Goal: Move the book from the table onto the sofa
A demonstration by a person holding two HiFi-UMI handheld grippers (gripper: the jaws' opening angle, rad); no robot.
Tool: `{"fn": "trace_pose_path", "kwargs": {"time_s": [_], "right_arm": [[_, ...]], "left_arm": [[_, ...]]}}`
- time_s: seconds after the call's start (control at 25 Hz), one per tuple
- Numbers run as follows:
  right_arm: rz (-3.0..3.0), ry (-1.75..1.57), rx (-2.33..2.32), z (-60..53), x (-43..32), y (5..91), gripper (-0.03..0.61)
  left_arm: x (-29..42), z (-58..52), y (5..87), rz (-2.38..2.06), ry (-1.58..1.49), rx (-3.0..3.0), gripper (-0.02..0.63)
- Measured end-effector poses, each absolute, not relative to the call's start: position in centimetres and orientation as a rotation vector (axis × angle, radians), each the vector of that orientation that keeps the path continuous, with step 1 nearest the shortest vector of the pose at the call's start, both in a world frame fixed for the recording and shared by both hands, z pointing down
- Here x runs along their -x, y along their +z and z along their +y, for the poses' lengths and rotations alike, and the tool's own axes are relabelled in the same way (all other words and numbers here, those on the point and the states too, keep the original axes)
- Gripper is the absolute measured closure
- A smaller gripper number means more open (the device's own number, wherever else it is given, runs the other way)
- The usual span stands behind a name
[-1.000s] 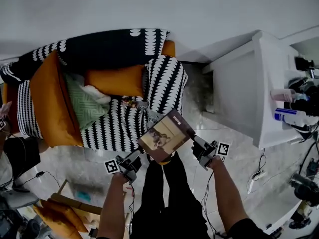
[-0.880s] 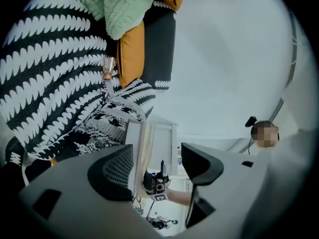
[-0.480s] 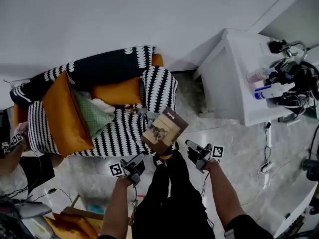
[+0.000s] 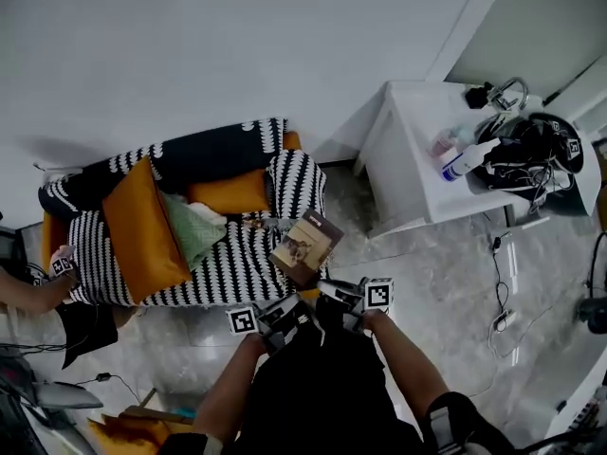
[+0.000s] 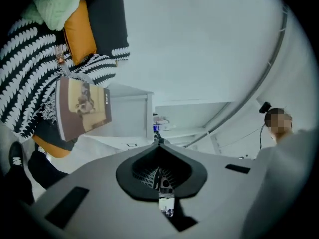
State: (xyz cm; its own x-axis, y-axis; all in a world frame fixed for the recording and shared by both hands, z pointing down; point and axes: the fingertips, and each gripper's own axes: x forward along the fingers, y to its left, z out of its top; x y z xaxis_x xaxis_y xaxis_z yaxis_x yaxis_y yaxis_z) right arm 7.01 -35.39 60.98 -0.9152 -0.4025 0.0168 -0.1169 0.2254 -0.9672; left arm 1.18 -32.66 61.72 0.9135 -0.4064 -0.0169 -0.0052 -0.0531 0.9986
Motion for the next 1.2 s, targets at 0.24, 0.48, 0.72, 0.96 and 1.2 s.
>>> {"fn": "trace_pose_path", "kwargs": {"time_s": [0.24, 0.48, 0.72, 0.96, 1.2], "right_arm": [[2.495, -1.573, 0.504, -32.6, -5.1, 55.6, 0.571], [2.664, -1.428, 0.499, -30.9, -4.4, 52.5, 0.572], [2.670, -1.396, 0.503, -29.7, -4.5, 51.6, 0.572], [2.688, -1.391, 0.489, -28.5, -3.8, 51.4, 0.572], [2.697, -1.400, 0.484, -27.3, -3.7, 51.4, 0.572]], "left_arm": [[-0.6, -29.0, 56.3, -0.369, -0.339, -1.688, 0.603], [0.4, -30.3, 53.5, -0.410, -0.332, -1.869, 0.603], [0.2, -29.8, 52.0, -0.410, -0.287, -1.932, 0.603], [-0.6, -28.5, 51.7, -0.367, -0.302, -1.919, 0.603], [-1.0, -27.6, 51.5, -0.340, -0.299, -1.921, 0.603]]}}
